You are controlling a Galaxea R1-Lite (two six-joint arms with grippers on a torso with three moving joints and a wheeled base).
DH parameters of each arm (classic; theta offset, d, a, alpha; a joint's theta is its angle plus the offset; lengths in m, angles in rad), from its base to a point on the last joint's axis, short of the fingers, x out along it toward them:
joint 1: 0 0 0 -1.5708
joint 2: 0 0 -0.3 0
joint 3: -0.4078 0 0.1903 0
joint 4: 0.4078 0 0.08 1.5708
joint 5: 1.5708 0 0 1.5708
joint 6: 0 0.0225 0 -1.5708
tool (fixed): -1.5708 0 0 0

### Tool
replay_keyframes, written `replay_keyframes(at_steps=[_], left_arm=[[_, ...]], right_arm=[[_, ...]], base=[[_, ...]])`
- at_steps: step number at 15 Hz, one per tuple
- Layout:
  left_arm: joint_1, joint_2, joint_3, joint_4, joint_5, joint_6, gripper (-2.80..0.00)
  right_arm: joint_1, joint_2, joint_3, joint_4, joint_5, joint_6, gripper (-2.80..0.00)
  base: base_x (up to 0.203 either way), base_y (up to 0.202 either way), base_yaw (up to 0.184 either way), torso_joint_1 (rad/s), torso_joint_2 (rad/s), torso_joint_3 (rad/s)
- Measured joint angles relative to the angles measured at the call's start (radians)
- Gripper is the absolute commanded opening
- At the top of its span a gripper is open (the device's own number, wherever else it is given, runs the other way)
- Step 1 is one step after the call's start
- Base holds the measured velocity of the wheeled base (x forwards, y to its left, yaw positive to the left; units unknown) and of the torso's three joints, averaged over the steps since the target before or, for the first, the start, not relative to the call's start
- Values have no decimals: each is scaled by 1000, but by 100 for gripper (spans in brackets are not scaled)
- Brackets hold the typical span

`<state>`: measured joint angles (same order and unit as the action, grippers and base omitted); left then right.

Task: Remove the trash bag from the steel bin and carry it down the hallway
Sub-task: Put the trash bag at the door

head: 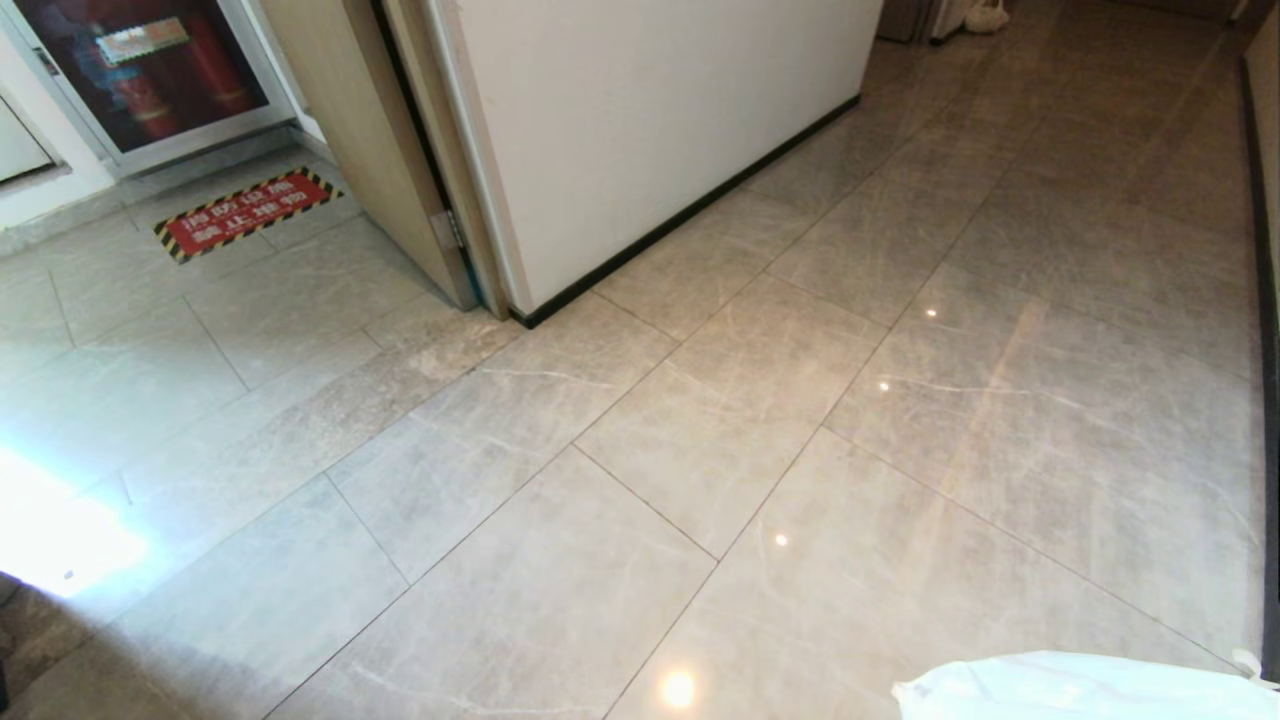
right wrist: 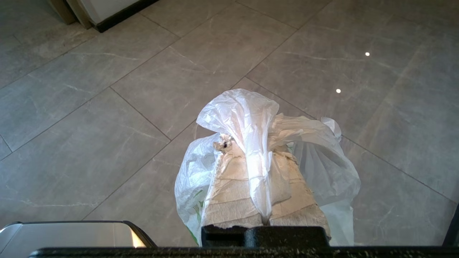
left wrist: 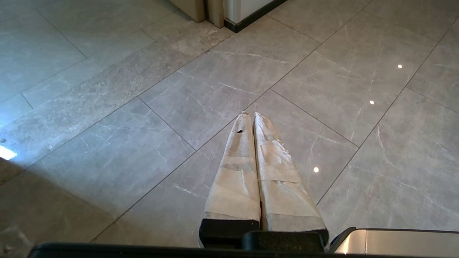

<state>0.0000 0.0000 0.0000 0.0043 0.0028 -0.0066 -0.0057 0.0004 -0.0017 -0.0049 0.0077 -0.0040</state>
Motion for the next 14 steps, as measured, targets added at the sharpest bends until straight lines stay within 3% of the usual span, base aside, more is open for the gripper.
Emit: replay_keyframes(at_steps=[14], left_arm=[[0, 0, 0, 0, 0, -1, -280]], right_arm=[[0, 0, 0, 0, 0, 0, -280]], base=[[0, 0, 0, 3, 3, -194]])
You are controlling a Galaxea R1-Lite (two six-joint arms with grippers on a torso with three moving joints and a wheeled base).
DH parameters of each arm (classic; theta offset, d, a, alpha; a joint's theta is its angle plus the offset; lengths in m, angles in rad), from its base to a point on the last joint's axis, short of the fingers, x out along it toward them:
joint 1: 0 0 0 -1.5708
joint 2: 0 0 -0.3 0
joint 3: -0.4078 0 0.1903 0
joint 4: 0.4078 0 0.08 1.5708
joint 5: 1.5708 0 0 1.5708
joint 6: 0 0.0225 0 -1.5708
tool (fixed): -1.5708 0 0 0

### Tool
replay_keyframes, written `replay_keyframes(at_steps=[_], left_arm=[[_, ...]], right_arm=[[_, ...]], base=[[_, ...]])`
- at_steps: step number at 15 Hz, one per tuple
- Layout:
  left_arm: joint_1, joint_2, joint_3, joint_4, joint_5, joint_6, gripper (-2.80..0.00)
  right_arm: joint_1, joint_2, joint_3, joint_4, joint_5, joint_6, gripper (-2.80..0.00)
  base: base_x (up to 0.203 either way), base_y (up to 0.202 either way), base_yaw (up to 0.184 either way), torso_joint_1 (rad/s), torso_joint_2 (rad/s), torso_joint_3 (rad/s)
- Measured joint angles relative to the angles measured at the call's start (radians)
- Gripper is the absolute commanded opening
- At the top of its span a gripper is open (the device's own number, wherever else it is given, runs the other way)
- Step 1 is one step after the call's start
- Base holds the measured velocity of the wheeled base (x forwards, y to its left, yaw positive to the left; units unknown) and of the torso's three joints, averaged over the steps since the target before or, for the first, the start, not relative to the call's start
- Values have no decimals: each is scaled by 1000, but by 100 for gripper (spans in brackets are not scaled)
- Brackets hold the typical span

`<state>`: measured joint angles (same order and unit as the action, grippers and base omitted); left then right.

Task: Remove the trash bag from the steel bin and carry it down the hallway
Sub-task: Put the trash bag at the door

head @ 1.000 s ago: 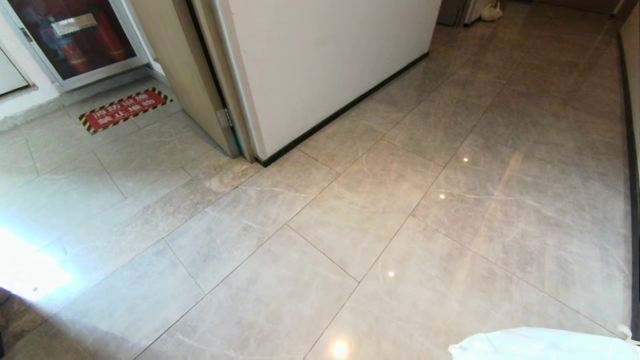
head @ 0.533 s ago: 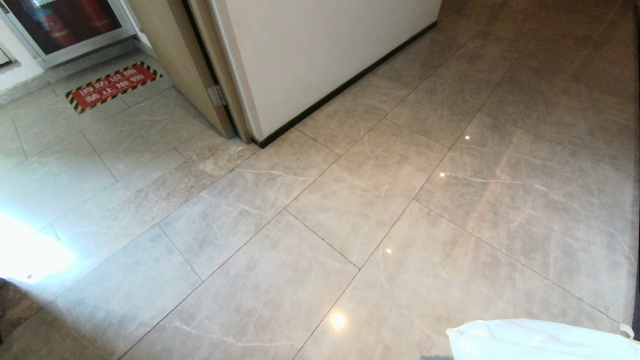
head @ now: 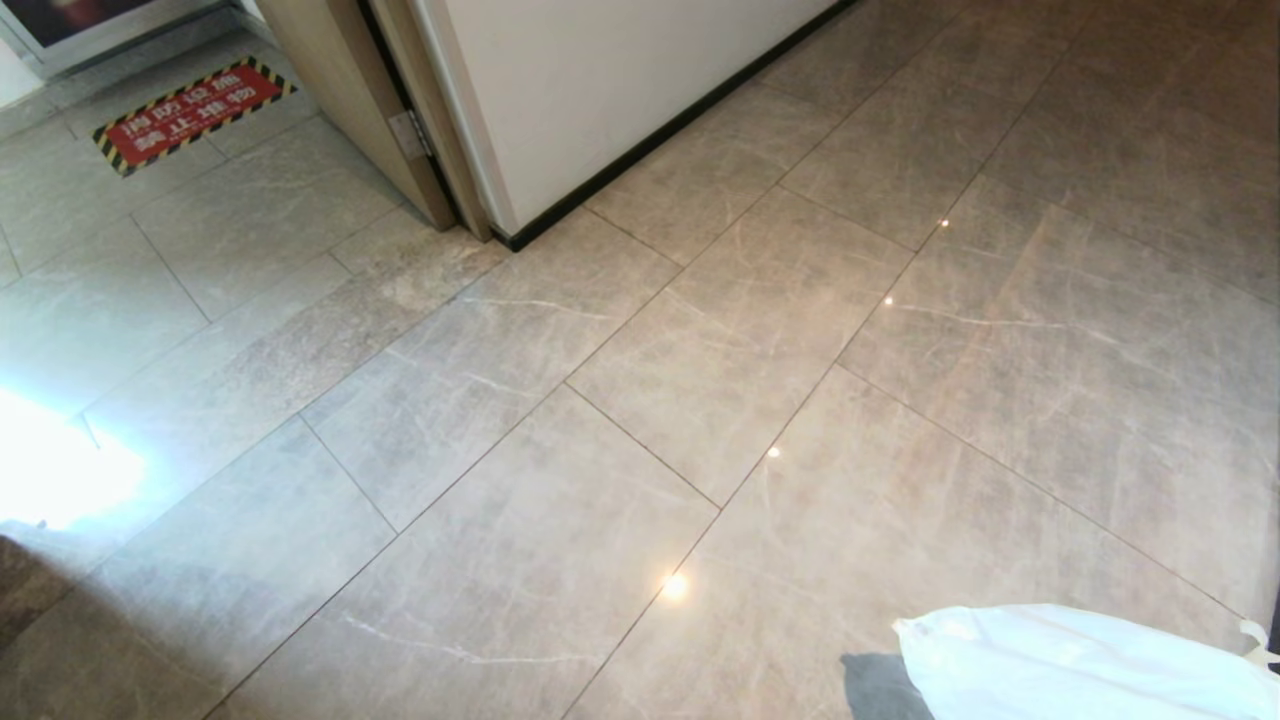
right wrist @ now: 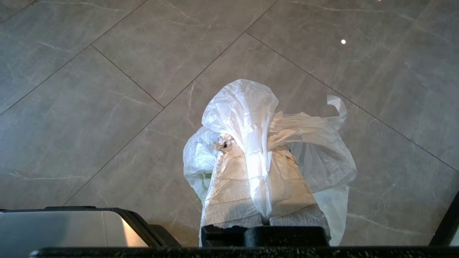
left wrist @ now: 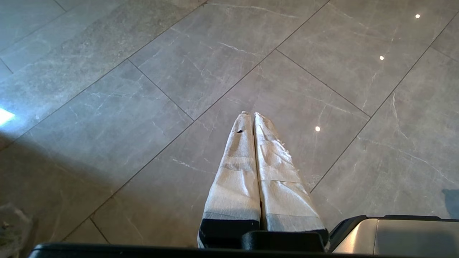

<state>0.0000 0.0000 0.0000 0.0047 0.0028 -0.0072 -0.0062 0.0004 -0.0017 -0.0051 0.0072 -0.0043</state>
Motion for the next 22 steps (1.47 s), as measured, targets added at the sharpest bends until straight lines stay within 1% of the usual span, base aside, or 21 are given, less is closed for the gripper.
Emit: replay_keyframes(at_steps=[7, 8, 9, 11, 14, 16, 18, 19, 22], left_arm=[[0, 0, 0, 0, 0, 5, -280], [0, 0, 0, 0, 0, 5, -280], [0, 0, 0, 0, 0, 6, -280], [0, 0, 0, 0, 0, 5, -280], [0, 0, 0, 0, 0, 5, -280], [0, 0, 0, 0, 0, 5, -280], [0, 0, 0, 0, 0, 6, -280], [0, 0, 0, 0, 0, 5, -280], [0, 0, 0, 0, 0, 6, -280]], right_arm=[[0, 0, -11, 7, 2, -9, -280], [0, 2, -39, 32, 8, -9, -280], [1, 9, -102, 61, 13, -9, -280], [0, 58, -264, 206, 9, -11, -280], [-1, 252, -487, 426, 2, -28, -280], [-1, 419, -600, 482, -6, -42, -280], [0, 595, -673, 463, -35, -55, -280], [1, 689, -695, 427, -49, -57, -280], [5, 981, -733, 263, -74, -68, -280]], base=[[0, 0, 0, 0, 1, -23], [0, 0, 0, 0, 0, 0], [0, 0, 0, 0, 0, 0], [0, 0, 0, 0, 0, 0], [0, 0, 0, 0, 0, 0], [0, 0, 0, 0, 0, 0], [0, 0, 0, 0, 0, 0], [0, 0, 0, 0, 0, 0], [0, 0, 0, 0, 0, 0]])
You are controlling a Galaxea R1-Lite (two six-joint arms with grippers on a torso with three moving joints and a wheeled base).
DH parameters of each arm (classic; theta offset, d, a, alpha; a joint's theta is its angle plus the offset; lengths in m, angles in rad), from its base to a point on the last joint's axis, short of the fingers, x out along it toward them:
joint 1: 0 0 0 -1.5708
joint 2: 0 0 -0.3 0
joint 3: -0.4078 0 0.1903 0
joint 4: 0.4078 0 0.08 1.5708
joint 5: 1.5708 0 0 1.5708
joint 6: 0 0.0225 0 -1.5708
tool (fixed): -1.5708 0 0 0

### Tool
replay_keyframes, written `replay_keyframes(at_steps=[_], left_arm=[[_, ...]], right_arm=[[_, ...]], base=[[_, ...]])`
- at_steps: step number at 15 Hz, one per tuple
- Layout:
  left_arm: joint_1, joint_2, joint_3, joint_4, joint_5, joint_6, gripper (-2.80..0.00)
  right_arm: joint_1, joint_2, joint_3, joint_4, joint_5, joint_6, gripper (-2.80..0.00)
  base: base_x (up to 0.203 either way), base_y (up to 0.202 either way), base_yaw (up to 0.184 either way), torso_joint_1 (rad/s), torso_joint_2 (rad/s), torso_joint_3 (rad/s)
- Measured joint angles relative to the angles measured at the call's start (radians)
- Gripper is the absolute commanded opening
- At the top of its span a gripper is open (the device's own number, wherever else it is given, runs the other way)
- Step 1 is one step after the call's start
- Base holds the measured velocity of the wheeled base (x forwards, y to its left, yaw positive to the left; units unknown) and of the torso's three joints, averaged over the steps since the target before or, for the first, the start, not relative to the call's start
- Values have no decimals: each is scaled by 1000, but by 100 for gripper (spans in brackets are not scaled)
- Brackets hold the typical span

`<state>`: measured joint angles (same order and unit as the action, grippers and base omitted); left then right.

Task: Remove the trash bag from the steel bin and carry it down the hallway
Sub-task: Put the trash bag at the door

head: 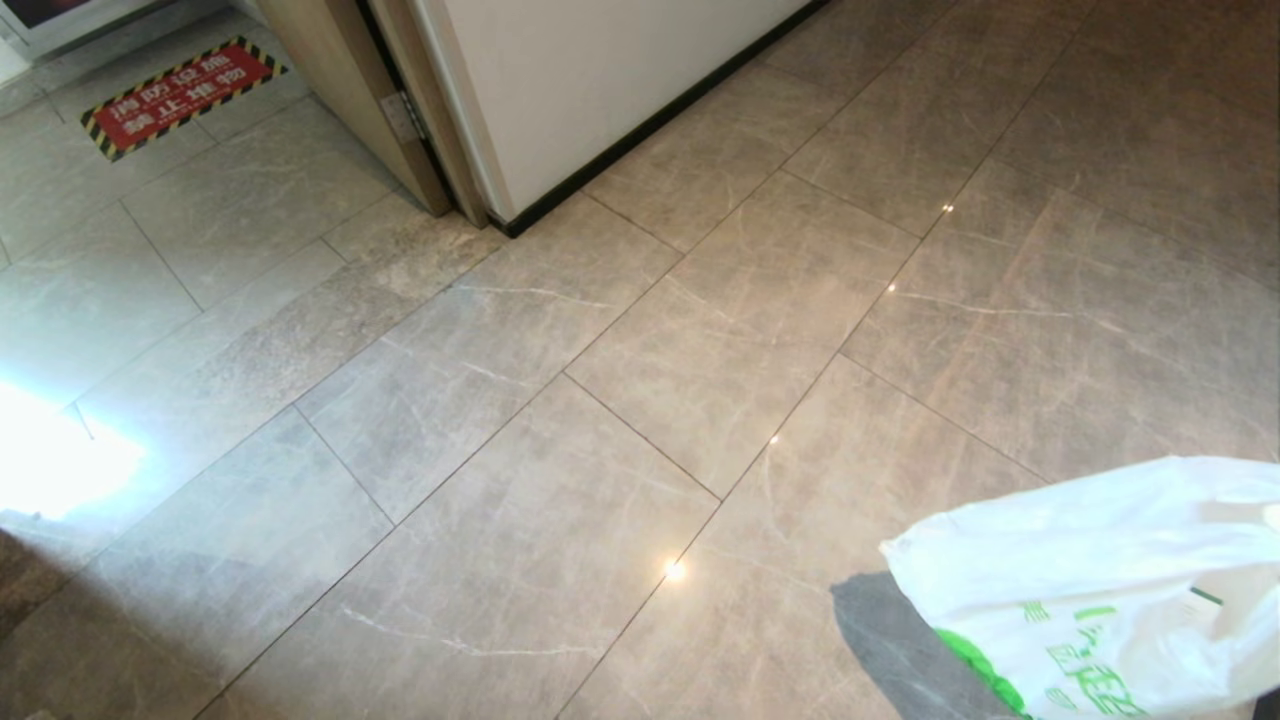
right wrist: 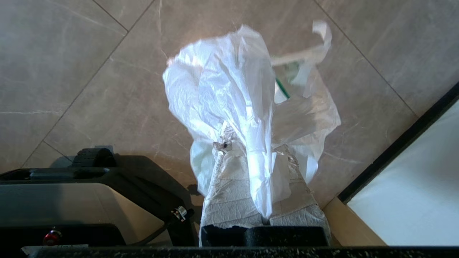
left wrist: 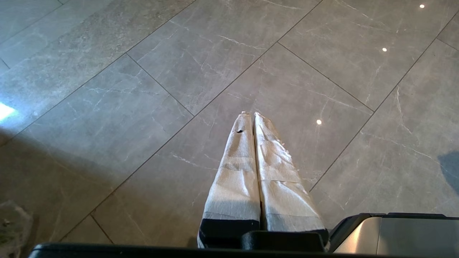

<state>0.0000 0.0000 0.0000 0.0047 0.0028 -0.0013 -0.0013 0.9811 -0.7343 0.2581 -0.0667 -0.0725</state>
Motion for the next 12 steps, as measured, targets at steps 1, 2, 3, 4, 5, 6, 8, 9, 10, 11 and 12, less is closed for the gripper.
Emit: replay_keyframes(at_steps=[1, 2, 3, 4, 5, 6, 8, 9, 10, 11, 12], left_arm=[[0, 0, 0, 0, 0, -1, -280], [0, 0, 0, 0, 0, 0, -280], [0, 0, 0, 0, 0, -1, -280], [0, 0, 0, 0, 0, 0, -280], [0, 0, 0, 0, 0, 0, -280], [0, 0, 0, 0, 0, -1, -280], [0, 0, 0, 0, 0, -1, -280], [0, 0, 0, 0, 0, -1, -280], [0, 0, 0, 0, 0, 0, -280], [0, 0, 0, 0, 0, 0, -280], [0, 0, 0, 0, 0, 0, -280]], right_arm=[[1, 96, -10, -46, -9, -3, -280], [2, 179, -19, -80, -18, -5, -280], [3, 261, -28, -116, -27, -5, -280], [4, 348, -40, -166, -31, -8, -280], [5, 425, -51, -226, -33, -10, -280], [6, 505, -61, -297, -31, -15, -280], [8, 661, -90, -449, -27, -39, -280], [9, 735, -108, -516, -25, -57, -280], [9, 804, -126, -575, -18, -73, -280], [9, 860, -139, -628, -12, -81, -280], [10, 911, -148, -685, -7, -85, -280]], base=[[0, 0, 0, 0, 0, 0], [0, 0, 0, 0, 0, 0], [0, 0, 0, 0, 0, 0], [0, 0, 0, 0, 0, 0], [0, 0, 0, 0, 0, 0], [0, 0, 0, 0, 0, 0], [0, 0, 0, 0, 0, 0], [0, 0, 0, 0, 0, 0], [0, 0, 0, 0, 0, 0], [0, 0, 0, 0, 0, 0], [0, 0, 0, 0, 0, 0]])
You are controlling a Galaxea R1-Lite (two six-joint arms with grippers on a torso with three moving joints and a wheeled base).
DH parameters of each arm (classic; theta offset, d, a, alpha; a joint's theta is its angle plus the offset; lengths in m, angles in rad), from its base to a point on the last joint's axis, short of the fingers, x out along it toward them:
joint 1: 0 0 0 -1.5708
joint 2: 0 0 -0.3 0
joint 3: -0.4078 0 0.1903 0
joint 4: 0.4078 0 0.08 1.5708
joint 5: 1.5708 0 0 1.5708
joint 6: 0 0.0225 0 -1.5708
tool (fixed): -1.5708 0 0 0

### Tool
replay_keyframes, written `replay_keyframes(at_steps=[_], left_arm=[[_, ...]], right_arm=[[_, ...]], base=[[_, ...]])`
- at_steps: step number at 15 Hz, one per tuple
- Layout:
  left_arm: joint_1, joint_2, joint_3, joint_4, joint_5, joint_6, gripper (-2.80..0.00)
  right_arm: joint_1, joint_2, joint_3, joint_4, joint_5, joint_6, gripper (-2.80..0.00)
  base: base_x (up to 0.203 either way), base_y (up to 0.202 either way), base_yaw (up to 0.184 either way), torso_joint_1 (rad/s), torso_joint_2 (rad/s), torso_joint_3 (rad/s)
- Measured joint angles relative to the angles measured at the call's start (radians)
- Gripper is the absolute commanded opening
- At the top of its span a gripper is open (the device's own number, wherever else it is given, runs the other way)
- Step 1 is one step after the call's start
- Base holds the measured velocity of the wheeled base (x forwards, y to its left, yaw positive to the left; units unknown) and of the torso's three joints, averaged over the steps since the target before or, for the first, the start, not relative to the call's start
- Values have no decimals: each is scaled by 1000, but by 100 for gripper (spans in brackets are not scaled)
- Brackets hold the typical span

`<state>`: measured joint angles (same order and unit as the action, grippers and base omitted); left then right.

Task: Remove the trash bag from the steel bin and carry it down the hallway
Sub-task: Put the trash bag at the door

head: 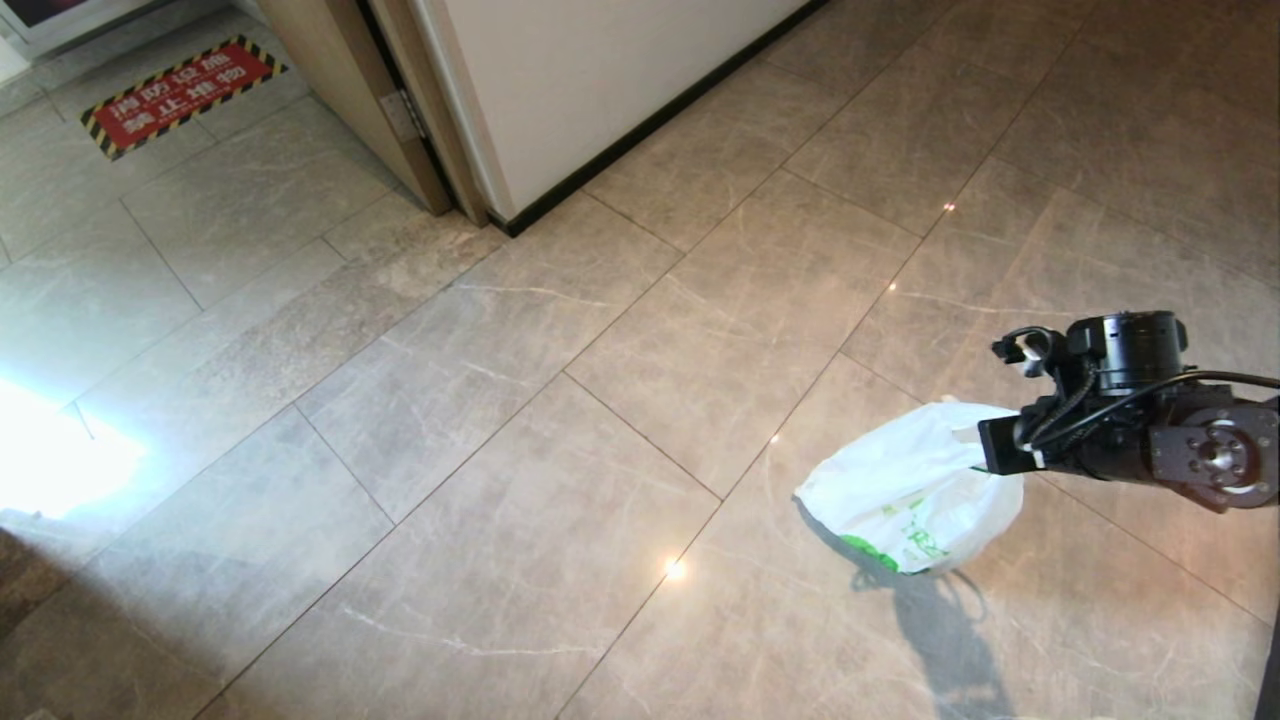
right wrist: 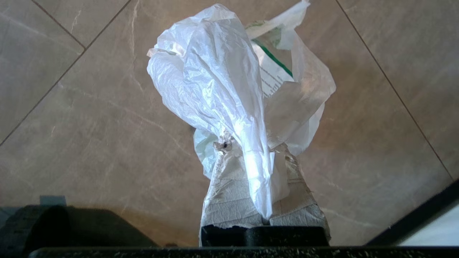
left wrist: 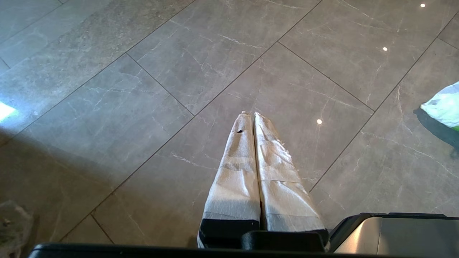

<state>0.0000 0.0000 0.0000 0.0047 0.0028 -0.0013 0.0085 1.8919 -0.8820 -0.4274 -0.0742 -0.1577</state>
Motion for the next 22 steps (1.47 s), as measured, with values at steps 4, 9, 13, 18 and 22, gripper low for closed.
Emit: replay_keyframes(at_steps=[4, 9, 13, 18, 22], left_arm=[[0, 0, 0, 0, 0, 0, -280], [0, 0, 0, 0, 0, 0, -280], [0, 0, 0, 0, 0, -1, -280], [0, 0, 0, 0, 0, 0, -280], [0, 0, 0, 0, 0, 0, -280]], right_arm=[[-2, 180, -9, -243, 65, -6, -280], [0, 310, -35, -337, 109, 2, 0], [-7, 276, -26, -279, 175, 0, 0], [-29, 86, 43, -77, 179, -4, 0], [-55, -116, 129, 56, 177, 2, 0]], base=[[0, 0, 0, 0, 0, 0], [0, 0, 0, 0, 0, 0], [0, 0, 0, 0, 0, 0], [0, 0, 0, 0, 0, 0], [0, 0, 0, 0, 0, 0]])
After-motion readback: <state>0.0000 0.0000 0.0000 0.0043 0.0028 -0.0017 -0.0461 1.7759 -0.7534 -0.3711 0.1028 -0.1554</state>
